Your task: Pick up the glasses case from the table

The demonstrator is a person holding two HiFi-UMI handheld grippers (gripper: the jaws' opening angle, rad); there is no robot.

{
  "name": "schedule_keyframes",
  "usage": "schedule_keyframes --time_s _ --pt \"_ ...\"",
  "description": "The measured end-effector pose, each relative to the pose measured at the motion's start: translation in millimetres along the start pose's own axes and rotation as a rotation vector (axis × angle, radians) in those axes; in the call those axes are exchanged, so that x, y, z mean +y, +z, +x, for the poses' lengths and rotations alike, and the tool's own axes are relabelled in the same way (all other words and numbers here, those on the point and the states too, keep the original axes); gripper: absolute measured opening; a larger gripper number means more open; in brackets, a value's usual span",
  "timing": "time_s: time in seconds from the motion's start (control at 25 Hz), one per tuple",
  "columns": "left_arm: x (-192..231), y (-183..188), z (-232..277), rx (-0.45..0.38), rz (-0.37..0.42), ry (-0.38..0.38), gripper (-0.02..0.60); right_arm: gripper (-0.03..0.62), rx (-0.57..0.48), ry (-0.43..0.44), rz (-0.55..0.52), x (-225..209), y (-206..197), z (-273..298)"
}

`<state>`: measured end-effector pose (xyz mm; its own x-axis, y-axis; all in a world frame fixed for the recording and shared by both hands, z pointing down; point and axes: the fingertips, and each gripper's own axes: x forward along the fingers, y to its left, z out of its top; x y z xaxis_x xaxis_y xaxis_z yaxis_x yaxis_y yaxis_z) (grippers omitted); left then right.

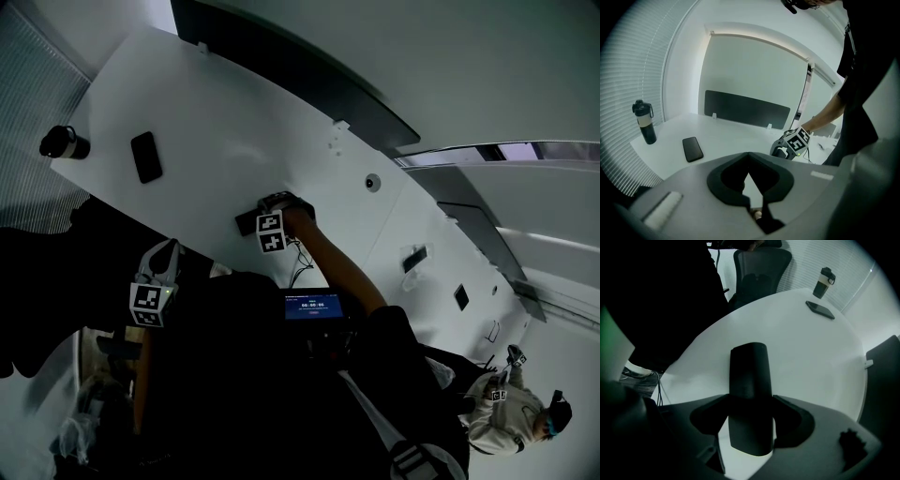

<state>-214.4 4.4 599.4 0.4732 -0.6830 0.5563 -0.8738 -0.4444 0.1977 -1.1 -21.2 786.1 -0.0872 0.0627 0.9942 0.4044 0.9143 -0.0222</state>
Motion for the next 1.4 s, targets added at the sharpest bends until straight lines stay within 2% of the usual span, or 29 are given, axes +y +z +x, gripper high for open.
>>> schedule_keyframes --time_s 0.24,0.44,0.56,0.72,1.0,1.28,1.4 --pt "4 3 3 -0.005 0.001 -0.003 0.008 0.282 0.014 -0.039 0.048 -1 -2 -1" --pt "5 5 6 -0.007 0.005 -0.013 0.008 0.282 -0.028 -0.141 0.198 -4 -8 -6" --pt "3 6 7 -0.007 0.015 -0.022 0.008 0.284 -0.092 -0.170 0.386 -4 -11 -9" --pt "0 8 9 -0.002 0.035 -0.043 0.008 0.282 -0.228 -0.153 0.672 4 -8 -14" --pt "-8 7 18 0.028 0.074 -0.102 0.008 0.281 -0.392 -0.246 1.000 -8 -13 -37" --pt "-18 12 30 0.043 0.110 -0.160 0.008 0.281 -0.548 -0.265 1.285 -21 -29 -57" --pt "-20 13 37 0.046 0.118 -0.183 0.008 0.281 -0.654 -0.287 1.387 -29 -35 -68"
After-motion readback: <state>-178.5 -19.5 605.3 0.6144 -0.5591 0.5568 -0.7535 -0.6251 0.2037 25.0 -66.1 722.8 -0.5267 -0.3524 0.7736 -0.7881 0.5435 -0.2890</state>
